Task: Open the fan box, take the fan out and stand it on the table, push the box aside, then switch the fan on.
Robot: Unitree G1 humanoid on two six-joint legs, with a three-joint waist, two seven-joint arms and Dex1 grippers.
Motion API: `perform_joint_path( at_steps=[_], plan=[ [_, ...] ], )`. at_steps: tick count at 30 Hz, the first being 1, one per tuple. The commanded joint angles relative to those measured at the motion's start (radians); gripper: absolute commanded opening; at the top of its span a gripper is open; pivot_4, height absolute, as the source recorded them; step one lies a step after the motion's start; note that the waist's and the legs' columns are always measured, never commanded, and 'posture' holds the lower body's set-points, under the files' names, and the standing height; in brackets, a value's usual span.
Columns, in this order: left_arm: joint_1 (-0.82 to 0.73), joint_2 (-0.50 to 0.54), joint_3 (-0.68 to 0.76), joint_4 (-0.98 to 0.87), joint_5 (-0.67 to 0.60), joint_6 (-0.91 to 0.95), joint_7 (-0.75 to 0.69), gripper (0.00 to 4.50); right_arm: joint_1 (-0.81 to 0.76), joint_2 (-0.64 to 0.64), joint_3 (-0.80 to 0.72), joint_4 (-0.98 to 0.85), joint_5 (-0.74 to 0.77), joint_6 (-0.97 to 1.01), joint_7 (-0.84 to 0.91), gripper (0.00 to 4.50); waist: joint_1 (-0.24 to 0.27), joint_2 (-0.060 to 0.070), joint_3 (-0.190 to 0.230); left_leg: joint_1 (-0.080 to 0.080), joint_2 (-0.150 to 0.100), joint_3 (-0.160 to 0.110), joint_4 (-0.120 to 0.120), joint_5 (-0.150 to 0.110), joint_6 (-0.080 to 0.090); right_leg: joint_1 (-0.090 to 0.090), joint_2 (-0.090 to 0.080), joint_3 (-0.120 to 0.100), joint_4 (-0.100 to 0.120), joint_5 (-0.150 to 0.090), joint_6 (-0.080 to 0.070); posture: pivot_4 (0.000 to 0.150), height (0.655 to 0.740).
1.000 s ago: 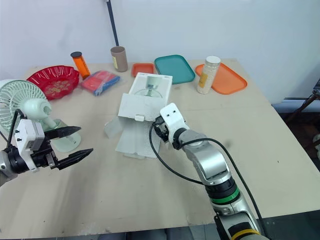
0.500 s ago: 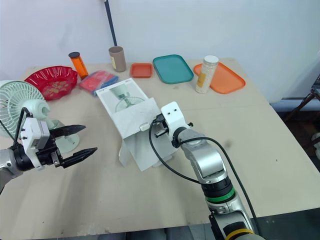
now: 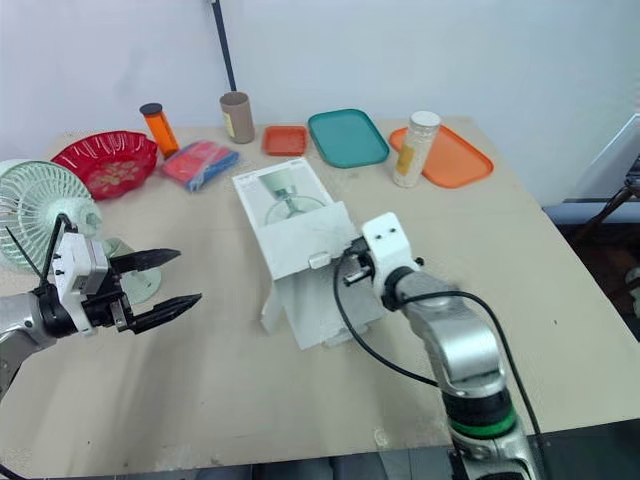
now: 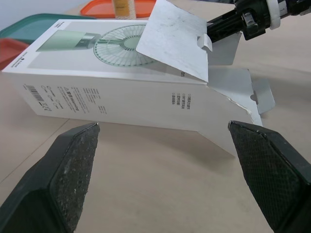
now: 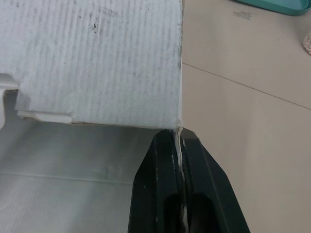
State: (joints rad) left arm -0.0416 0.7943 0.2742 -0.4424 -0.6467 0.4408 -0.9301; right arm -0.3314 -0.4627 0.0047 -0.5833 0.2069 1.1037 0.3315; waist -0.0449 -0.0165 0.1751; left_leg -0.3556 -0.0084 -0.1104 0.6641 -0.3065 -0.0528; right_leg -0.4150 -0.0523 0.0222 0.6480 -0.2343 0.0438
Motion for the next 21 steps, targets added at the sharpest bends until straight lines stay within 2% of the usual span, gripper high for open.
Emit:
perform_joint_path(
  at_steps=[1, 7, 21],
  plan=[
    [-0.027, -0.007, -0.008, 0.024, 0.002, -0.019, -0.013, 4.50, 0.049, -0.076, -0.101, -0.082, 0.038, 0.003, 0.062, 0.02, 0.001, 0.000, 0.000, 0.000, 0.000, 0.000, 0.000, 0.000, 0.000, 0.000, 0.000, 0.000, 0.000, 0.000, 0.000, 0.150, 0.7400],
    [-0.081, -0.033, -0.056, 0.060, 0.018, -0.030, -0.024, 4.50, 0.090, -0.128, -0.205, -0.067, 0.061, -0.007, 0.073, 0.02, -0.001, 0.000, 0.000, 0.002, 0.001, 0.001, 0.001, 0.000, 0.000, 0.001, 0.001, 0.002, 0.000, 0.001, 0.000, 0.150, 0.7400],
    [-0.149, -0.069, -0.126, 0.103, 0.035, -0.039, -0.064, 4.50, 0.224, -0.149, -0.503, 0.033, 0.166, 0.029, 0.123, 0.02, 0.004, 0.000, 0.000, 0.002, 0.000, 0.001, 0.001, 0.000, 0.000, 0.003, 0.002, 0.003, 0.000, 0.000, 0.001, 0.150, 0.7400]
  ],
)
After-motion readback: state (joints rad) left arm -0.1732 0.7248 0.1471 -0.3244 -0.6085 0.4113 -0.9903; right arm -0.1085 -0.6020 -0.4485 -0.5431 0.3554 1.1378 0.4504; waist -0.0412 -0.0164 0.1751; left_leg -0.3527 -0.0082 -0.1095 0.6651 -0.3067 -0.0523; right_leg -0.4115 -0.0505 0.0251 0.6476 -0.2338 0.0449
